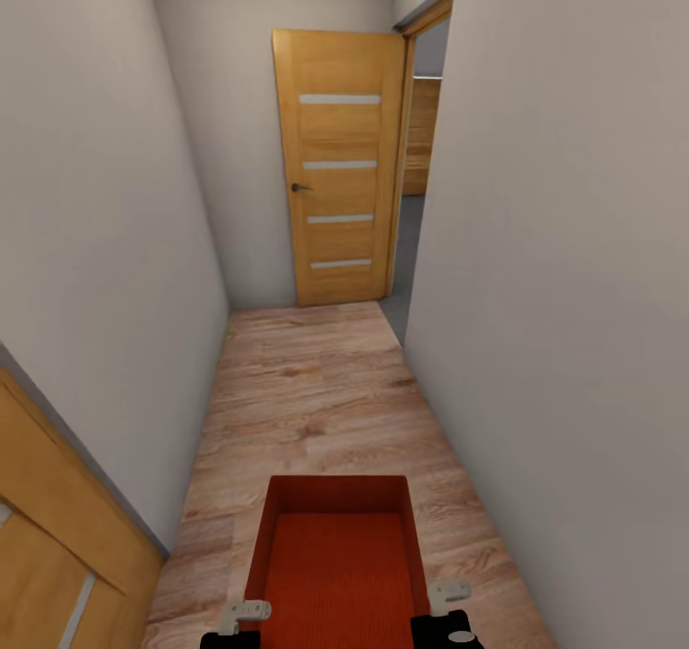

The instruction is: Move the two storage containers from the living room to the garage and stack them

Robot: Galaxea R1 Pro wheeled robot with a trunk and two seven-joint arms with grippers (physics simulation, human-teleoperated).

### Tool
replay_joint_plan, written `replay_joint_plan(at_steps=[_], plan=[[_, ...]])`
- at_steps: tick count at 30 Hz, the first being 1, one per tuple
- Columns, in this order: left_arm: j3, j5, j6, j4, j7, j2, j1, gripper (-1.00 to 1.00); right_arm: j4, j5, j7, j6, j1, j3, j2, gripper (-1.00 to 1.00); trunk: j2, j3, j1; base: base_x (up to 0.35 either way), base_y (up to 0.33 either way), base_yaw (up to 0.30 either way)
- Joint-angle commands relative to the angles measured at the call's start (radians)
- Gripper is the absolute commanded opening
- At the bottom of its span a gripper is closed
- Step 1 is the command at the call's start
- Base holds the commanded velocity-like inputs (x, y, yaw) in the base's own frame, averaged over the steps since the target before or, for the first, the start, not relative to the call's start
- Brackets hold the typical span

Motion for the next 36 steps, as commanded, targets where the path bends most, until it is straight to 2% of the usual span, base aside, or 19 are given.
replay_joint_plan(at_steps=[1,36], plan=[[-0.042,0.012,-0.003,0.003,-0.002,-0.002,-0.001,-1.0,-0.003,-0.005,0.001,0.004,0.0,0.021,0.001,-1.0,-0.001,-0.001,0.001,0.343,0.0,0.0],[-0.041,0.012,-0.003,0.003,-0.002,-0.002,-0.001,-1.0,-0.003,-0.004,0.001,0.004,0.0,0.021,0.001,-1.0,-0.001,-0.001,0.001,0.343,0.012,0.0]])
